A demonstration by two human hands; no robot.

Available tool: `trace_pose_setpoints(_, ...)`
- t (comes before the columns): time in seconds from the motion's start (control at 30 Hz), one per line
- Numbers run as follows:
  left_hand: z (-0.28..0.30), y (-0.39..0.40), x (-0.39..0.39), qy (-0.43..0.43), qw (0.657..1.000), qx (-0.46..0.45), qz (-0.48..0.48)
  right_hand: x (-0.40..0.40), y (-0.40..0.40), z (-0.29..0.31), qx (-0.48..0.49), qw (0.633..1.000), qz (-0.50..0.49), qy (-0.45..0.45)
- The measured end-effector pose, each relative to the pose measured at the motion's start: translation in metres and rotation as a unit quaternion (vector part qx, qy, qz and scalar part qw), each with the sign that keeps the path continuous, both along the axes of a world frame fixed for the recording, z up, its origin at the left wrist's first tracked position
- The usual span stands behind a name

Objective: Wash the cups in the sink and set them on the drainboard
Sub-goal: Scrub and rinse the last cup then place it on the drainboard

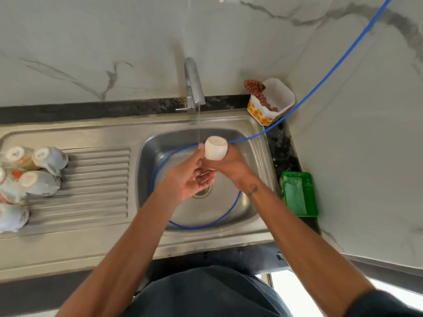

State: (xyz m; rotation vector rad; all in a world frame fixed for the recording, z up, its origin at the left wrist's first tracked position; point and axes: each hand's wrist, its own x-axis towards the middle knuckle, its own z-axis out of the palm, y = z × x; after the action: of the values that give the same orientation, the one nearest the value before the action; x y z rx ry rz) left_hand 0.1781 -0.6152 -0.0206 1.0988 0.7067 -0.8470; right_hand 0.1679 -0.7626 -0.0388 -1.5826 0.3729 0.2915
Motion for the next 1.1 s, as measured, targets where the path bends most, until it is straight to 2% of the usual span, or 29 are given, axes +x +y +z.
trace_pose_setpoints(0.1,-0.003,0.001,-0.01,0.011,0.994,-0.081,0.076,-0.01,-0.007,-0.003,0.112,0.992,0.045,0.028)
trace_pose_setpoints(0.17,0.0,0.002,-0.01,-0.004,0.992,-0.099,0.078,-0.015,-0.016,-0.003,0.216,0.975,0.054,0.027)
trace_pose_setpoints(0.23,0.003,0.002,-0.009,-0.022,0.997,-0.056,0.052,-0.02,-0.026,-0.002,0.293,0.955,0.046,0.026)
trace_pose_setpoints(0.3,0.008,0.0,-0.01,-0.061,0.998,0.03,0.008,-0.022,-0.037,0.001,0.307,0.951,0.042,0.018)
trace_pose_setpoints(0.37,0.011,-0.005,-0.01,-0.102,0.988,0.115,-0.023,-0.018,-0.044,0.006,0.204,0.977,0.062,-0.007)
trace_pose_setpoints(0.43,0.007,-0.012,-0.009,-0.098,0.985,0.144,-0.012,-0.011,-0.044,0.011,-0.025,0.992,0.109,-0.063)
trace_pose_setpoints(0.47,0.007,-0.016,-0.008,-0.085,0.987,0.137,0.004,-0.01,-0.039,0.012,-0.15,0.975,0.13,-0.101)
trace_pose_setpoints(0.53,0.007,-0.023,-0.004,-0.045,0.993,0.096,0.044,-0.016,-0.023,0.009,-0.321,0.912,0.158,-0.203)
trace_pose_setpoints(0.63,0.008,-0.022,0.006,-0.002,0.994,0.013,0.11,-0.042,-0.003,-0.009,-0.429,0.832,0.155,-0.315)
trace_pose_setpoints(0.67,0.007,-0.021,0.008,0.003,0.993,0.0,0.118,-0.051,-0.002,-0.015,-0.433,0.83,0.127,-0.329)
trace_pose_setpoints(0.7,0.006,-0.02,0.009,0.002,0.993,-0.007,0.121,-0.056,-0.002,-0.018,-0.411,0.847,0.084,-0.327)
trace_pose_setpoints(0.73,0.006,-0.021,0.007,-0.001,0.993,-0.012,0.118,-0.058,-0.002,-0.016,-0.366,0.879,0.032,-0.305)
trace_pose_setpoints(0.8,0.001,-0.025,0.0,-0.004,0.993,-0.015,0.115,-0.052,0.0,0.004,-0.253,0.945,-0.073,-0.194)
trace_pose_setpoints(0.83,-0.002,-0.028,-0.004,-0.005,0.993,-0.014,0.118,-0.043,0.0,0.01,-0.206,0.964,-0.101,-0.133)
trace_pose_setpoints(0.9,-0.007,-0.032,-0.007,-0.005,0.99,-0.013,0.143,-0.029,0.002,0.021,-0.181,0.975,-0.12,-0.045)
trace_pose_setpoints(1.03,-0.021,-0.026,0.002,-0.012,0.985,-0.011,0.171,-0.047,0.003,0.021,-0.19,0.976,-0.102,-0.031)
trace_pose_setpoints(1.1,-0.026,-0.026,0.01,-0.002,0.982,-0.018,0.186,-0.065,-0.009,0.019,-0.159,0.977,-0.142,-0.011)
